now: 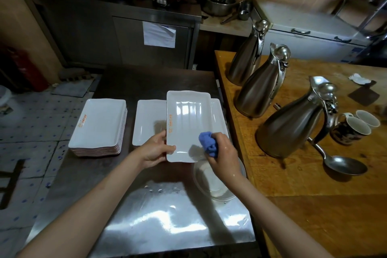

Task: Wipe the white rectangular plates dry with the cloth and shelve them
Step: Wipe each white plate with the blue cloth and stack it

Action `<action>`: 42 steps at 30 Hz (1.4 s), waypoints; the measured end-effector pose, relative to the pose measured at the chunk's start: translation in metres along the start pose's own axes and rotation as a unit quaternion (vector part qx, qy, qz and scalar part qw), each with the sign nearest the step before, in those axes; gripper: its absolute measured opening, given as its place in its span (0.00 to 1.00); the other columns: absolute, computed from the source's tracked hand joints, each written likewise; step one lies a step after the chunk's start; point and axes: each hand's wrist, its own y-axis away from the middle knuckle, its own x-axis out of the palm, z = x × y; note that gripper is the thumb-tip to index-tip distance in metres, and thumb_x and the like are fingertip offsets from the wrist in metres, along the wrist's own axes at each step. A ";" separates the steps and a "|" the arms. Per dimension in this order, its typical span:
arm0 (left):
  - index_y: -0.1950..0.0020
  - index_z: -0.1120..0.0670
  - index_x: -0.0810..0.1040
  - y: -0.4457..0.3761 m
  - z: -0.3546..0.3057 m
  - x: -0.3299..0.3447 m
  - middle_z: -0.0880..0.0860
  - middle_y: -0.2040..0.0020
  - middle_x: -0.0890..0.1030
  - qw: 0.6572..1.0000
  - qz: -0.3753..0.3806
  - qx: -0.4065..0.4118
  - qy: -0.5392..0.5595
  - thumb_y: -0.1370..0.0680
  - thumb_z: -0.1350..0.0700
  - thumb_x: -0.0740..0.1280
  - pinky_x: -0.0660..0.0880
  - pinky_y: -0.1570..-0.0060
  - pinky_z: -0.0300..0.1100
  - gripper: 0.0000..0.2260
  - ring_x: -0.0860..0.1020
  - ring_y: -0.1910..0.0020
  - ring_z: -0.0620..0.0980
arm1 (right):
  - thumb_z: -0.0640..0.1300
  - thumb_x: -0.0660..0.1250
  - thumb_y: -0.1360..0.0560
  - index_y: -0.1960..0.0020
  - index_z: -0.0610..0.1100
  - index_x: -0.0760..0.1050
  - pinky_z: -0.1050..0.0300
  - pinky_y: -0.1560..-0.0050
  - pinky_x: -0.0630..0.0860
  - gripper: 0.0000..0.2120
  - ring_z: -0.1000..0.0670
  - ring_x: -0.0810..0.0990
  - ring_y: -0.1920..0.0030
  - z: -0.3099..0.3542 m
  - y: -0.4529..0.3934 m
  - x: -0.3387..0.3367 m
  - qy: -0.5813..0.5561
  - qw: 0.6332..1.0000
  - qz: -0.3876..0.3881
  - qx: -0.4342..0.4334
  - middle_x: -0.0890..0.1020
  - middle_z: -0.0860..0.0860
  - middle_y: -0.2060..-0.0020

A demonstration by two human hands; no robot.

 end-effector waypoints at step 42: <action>0.29 0.54 0.68 0.003 -0.005 0.010 0.56 0.37 0.77 0.998 0.054 -0.011 0.004 0.24 0.73 0.60 0.80 0.51 0.45 0.26 0.78 0.42 0.55 | 0.33 0.71 0.31 0.46 0.36 0.80 0.57 0.53 0.71 0.13 0.42 0.76 0.52 -0.003 -0.074 -0.005 0.056 0.995 -0.081 0.014 0.80 0.41 0.52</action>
